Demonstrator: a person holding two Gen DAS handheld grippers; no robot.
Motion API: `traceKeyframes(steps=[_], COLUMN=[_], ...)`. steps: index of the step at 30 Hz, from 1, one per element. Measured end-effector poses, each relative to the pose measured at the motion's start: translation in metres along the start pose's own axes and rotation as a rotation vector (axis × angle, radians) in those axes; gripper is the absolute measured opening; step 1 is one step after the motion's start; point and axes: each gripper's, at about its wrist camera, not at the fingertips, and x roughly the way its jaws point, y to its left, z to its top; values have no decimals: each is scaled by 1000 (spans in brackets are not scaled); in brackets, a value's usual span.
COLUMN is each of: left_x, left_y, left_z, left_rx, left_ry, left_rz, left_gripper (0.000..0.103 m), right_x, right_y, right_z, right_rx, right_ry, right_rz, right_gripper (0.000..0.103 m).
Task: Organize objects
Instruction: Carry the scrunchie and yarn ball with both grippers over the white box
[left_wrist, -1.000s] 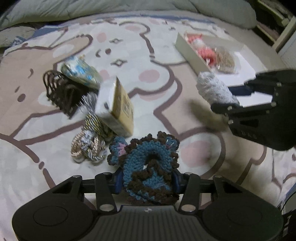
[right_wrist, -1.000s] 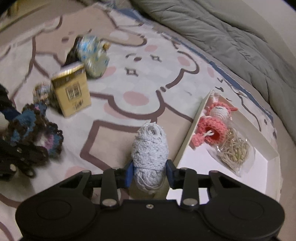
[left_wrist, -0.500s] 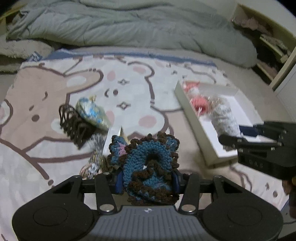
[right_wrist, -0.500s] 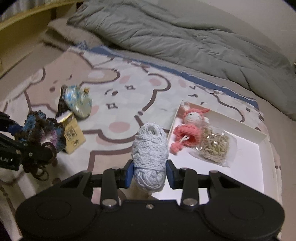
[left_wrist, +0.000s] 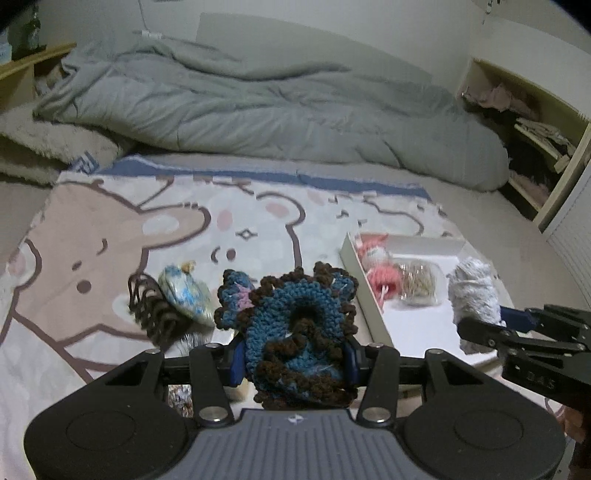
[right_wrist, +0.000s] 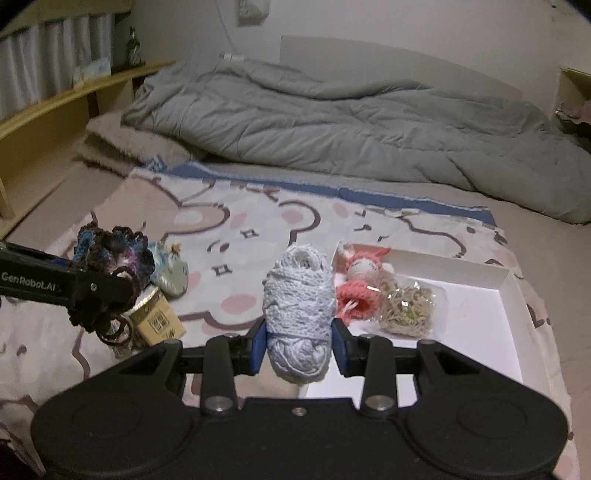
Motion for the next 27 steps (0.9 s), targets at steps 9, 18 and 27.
traceKeyframes(steps=[9, 18, 27], left_x=[-6, -17, -23], left_y=[-11, -41, -96], left_z=[9, 33, 67], left_rx=[0, 75, 159], left_ry=[-45, -127, -190], left_rz=[-16, -64, -142], left_gripper=[49, 49, 49], right_x=[-19, -44, -53], right_y=[-11, -27, -55], right_z=[3, 25, 59], right_rx=[40, 62, 118], right_ry=[-58, -159, -225], right_rz=[27, 13, -50], right_gripper=[38, 38, 38])
